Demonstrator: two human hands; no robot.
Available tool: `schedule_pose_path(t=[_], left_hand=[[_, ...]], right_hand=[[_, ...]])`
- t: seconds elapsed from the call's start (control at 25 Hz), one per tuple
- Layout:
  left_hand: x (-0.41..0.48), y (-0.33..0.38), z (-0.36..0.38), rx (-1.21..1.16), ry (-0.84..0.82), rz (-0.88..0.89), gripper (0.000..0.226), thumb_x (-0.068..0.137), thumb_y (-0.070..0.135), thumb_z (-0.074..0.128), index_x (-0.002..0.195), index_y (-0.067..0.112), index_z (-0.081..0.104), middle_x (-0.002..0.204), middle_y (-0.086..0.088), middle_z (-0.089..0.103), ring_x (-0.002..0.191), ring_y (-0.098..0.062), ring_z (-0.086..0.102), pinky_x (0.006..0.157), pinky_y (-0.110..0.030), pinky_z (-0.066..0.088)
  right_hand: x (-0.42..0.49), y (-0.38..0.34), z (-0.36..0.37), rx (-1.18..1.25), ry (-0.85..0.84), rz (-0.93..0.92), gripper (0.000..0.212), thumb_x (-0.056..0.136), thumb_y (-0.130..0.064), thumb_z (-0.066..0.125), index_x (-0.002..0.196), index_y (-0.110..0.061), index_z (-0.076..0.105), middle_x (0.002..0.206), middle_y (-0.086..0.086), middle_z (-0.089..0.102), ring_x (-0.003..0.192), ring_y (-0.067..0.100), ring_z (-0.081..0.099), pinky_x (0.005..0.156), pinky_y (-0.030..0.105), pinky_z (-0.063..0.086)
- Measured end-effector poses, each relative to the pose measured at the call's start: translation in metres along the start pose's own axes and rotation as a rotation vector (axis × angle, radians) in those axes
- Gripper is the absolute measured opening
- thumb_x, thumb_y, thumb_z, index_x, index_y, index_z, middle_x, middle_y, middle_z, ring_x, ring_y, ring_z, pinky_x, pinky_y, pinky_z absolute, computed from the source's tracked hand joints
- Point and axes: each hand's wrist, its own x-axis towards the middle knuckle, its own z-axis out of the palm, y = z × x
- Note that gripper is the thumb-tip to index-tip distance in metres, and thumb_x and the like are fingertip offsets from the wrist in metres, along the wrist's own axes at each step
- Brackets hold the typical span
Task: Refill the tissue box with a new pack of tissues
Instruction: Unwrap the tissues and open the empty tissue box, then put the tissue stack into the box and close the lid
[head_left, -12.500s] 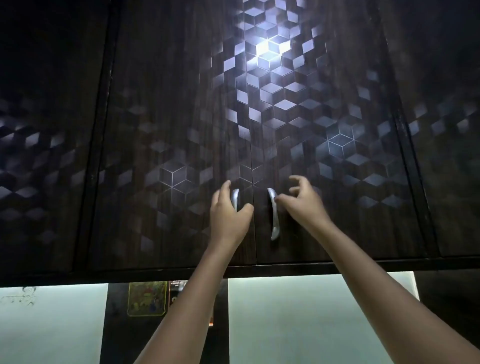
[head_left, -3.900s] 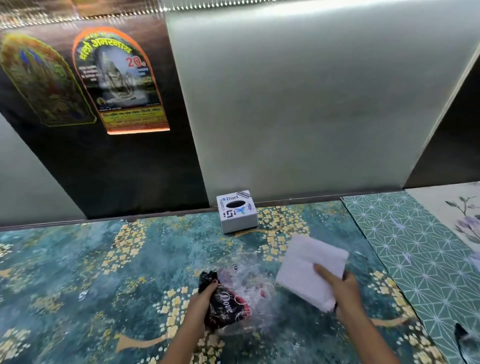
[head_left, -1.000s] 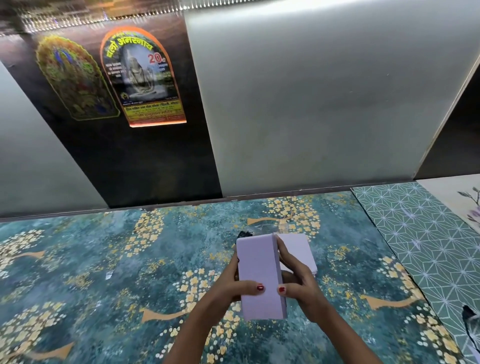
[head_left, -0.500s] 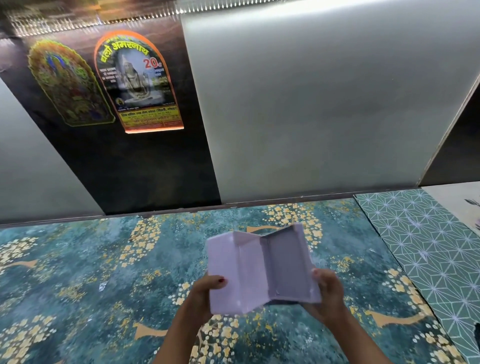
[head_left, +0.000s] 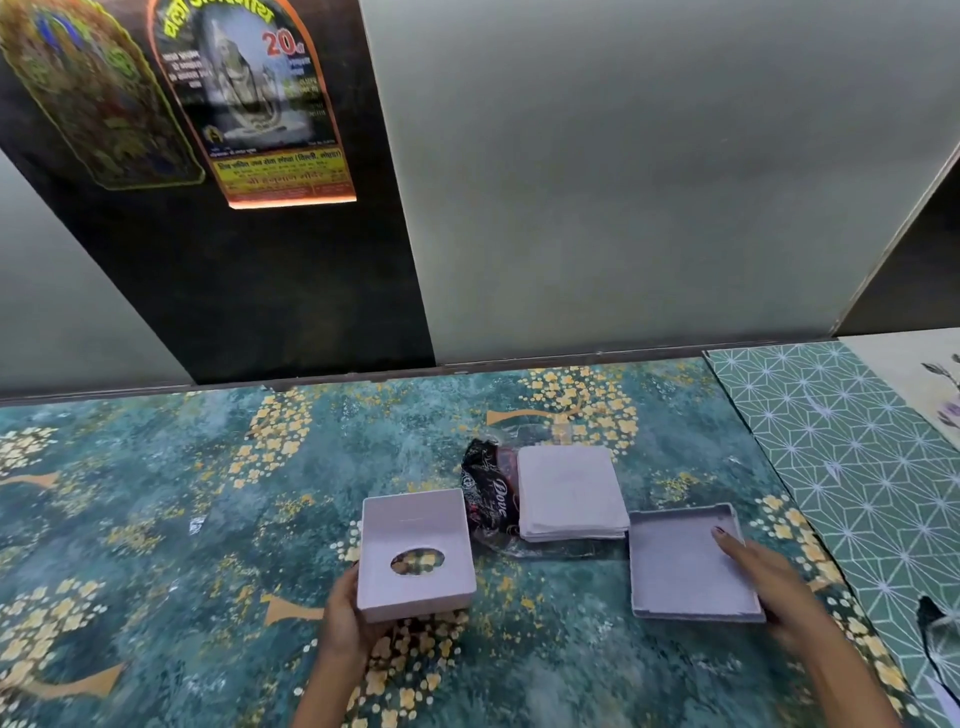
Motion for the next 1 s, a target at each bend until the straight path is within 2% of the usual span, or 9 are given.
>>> schedule_pose_path(t=[0.12,0.2,0.28,0.36,0.48,0.56,0.72,0.84,1.0], left_hand=[[0.001,0.013,0.010,0.544,0.304,0.234,0.019,0.088,0.012,0.050,0.085,0.002,0.066,0.090,-0.020,0.063,0.075,-0.032,0.057,0.065,-0.038,0.043],[-0.012,0.026,0.017,0.729,0.414,0.452,0.020,0.083,0.003,0.055,0.102,0.000,0.062,0.105,-0.022,0.062,0.089,-0.034,0.058,0.075,-0.040,0.047],[-0.031,0.034,0.041,0.731,0.296,0.738,0.021,0.082,-0.005,0.054,0.102,-0.003,0.060,0.101,-0.020,0.061,0.085,-0.029,0.058,0.066,-0.030,0.048],[-0.044,0.030,0.083,0.758,-0.058,0.820,0.023,0.083,-0.006,0.053,0.103,0.003,0.059,0.092,-0.009,0.061,0.082,-0.028,0.061,0.063,-0.022,0.050],[-0.044,0.006,0.149,0.928,-0.413,0.548,0.032,0.083,0.005,0.052,0.114,0.013,0.053,0.093,0.002,0.056,0.083,-0.022,0.058,0.061,-0.022,0.047],[-0.027,-0.012,0.175,0.997,-0.436,0.343,0.035,0.083,0.014,0.053,0.118,0.009,0.052,0.100,-0.002,0.058,0.089,-0.021,0.056,0.067,-0.026,0.044],[0.014,-0.027,0.185,0.797,-0.331,0.009,0.062,0.063,0.030,0.067,0.116,-0.001,0.056,0.116,-0.019,0.064,0.102,-0.034,0.062,0.086,-0.038,0.052],[0.030,-0.027,0.186,0.692,-0.314,-0.070,0.052,0.066,0.011,0.075,0.110,-0.010,0.059,0.116,-0.026,0.064,0.101,-0.038,0.064,0.092,-0.048,0.052],[-0.002,0.000,0.178,0.613,-0.482,-0.018,0.045,0.075,0.000,0.067,0.118,-0.006,0.054,0.119,-0.025,0.062,0.102,-0.038,0.062,0.087,-0.048,0.053]], right_hand=[[0.004,-0.004,0.009,-0.311,0.276,-0.110,0.050,0.081,-0.029,0.064,0.120,-0.001,0.051,0.122,0.024,0.058,0.104,0.037,0.055,0.091,0.048,0.043],[0.008,-0.006,0.019,-0.556,0.400,-0.234,0.049,0.085,-0.022,0.059,0.128,-0.004,0.045,0.129,0.025,0.053,0.112,0.040,0.052,0.095,0.051,0.043],[0.011,-0.011,0.037,-0.683,0.380,-0.385,0.048,0.084,-0.018,0.059,0.129,-0.005,0.044,0.132,0.023,0.051,0.117,0.038,0.050,0.098,0.050,0.041],[0.015,-0.016,0.064,-0.766,0.208,-0.503,0.049,0.085,-0.015,0.058,0.130,-0.004,0.043,0.135,0.020,0.049,0.123,0.033,0.046,0.102,0.044,0.037],[0.026,-0.024,0.101,-0.823,-0.042,-0.440,0.064,0.087,-0.026,0.053,0.140,-0.007,0.022,0.145,0.016,0.038,0.129,0.030,0.039,0.104,0.039,0.035],[0.031,-0.023,0.114,-0.836,-0.067,-0.327,0.074,0.088,-0.032,0.051,0.143,-0.006,0.009,0.150,0.017,0.028,0.134,0.031,0.033,0.105,0.038,0.033],[0.032,-0.019,0.119,-0.861,-0.094,-0.307,0.079,0.087,-0.032,0.052,0.144,-0.007,0.004,0.152,0.015,0.024,0.135,0.029,0.031,0.105,0.037,0.033],[0.031,-0.017,0.115,-0.841,-0.097,-0.311,0.077,0.086,-0.029,0.054,0.144,-0.008,0.007,0.152,0.014,0.025,0.135,0.028,0.032,0.105,0.036,0.034],[0.017,-0.027,0.118,-0.581,-0.021,-0.330,0.075,0.082,-0.030,0.062,0.142,-0.012,0.020,0.149,0.010,0.032,0.132,0.028,0.037,0.104,0.040,0.039]])
